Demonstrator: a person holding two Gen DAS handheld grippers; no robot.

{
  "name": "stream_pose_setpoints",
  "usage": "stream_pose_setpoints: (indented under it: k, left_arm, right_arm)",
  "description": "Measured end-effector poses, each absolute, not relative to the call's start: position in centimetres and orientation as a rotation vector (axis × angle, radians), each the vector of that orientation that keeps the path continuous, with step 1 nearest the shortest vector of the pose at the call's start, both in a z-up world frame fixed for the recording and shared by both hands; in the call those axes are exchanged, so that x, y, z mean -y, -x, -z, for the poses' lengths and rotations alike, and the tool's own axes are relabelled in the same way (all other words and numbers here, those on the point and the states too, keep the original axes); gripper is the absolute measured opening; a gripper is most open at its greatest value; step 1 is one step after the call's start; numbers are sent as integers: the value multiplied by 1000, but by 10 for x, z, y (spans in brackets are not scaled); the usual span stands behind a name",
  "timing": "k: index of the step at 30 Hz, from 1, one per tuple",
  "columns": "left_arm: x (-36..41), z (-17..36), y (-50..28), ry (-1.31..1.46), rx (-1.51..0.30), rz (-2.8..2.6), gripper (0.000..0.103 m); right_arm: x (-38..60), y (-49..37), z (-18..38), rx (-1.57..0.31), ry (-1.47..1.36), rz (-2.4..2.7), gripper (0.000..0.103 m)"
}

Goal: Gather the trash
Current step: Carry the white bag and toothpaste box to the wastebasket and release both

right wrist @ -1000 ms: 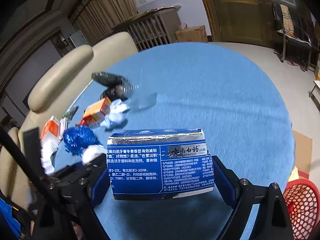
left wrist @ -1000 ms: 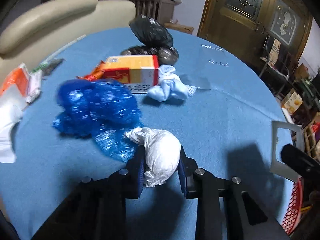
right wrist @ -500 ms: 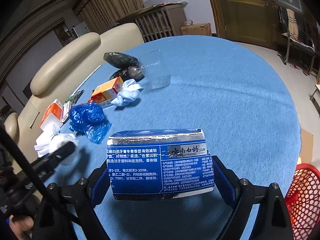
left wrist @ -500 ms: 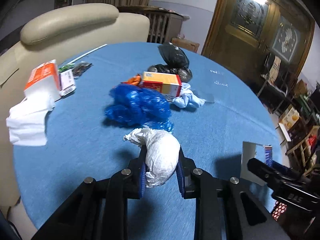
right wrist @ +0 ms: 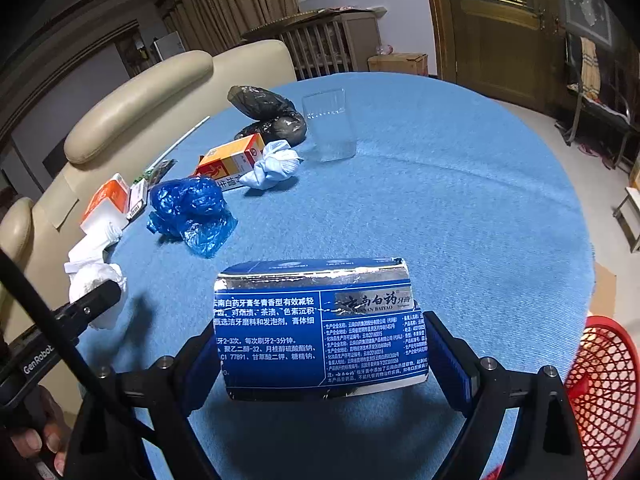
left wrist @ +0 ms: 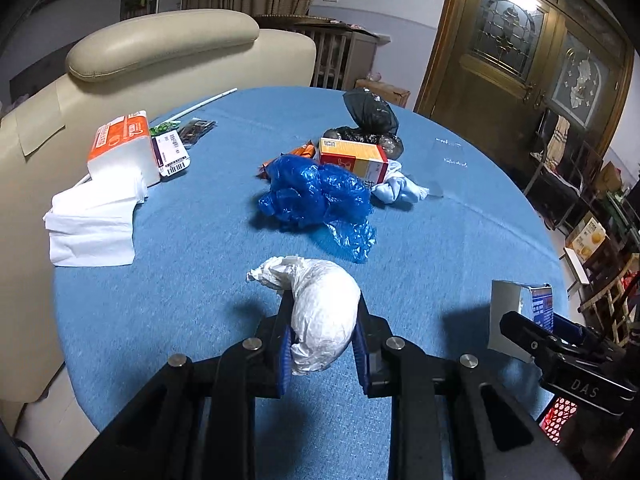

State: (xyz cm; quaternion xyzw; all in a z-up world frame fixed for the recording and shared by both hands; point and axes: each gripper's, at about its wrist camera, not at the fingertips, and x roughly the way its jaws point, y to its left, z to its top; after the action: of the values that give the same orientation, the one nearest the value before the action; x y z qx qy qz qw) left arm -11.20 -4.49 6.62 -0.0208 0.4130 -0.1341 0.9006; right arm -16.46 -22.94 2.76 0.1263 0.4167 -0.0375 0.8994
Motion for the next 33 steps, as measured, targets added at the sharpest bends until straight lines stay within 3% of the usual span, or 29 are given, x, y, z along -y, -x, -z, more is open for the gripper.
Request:
stream_pose_setpoints:
  k: [33]
  left_arm:
    - [111,-74,142,-105,-853,352,27]
  right_arm:
    - [283,236,-38,-807,-344,173,92]
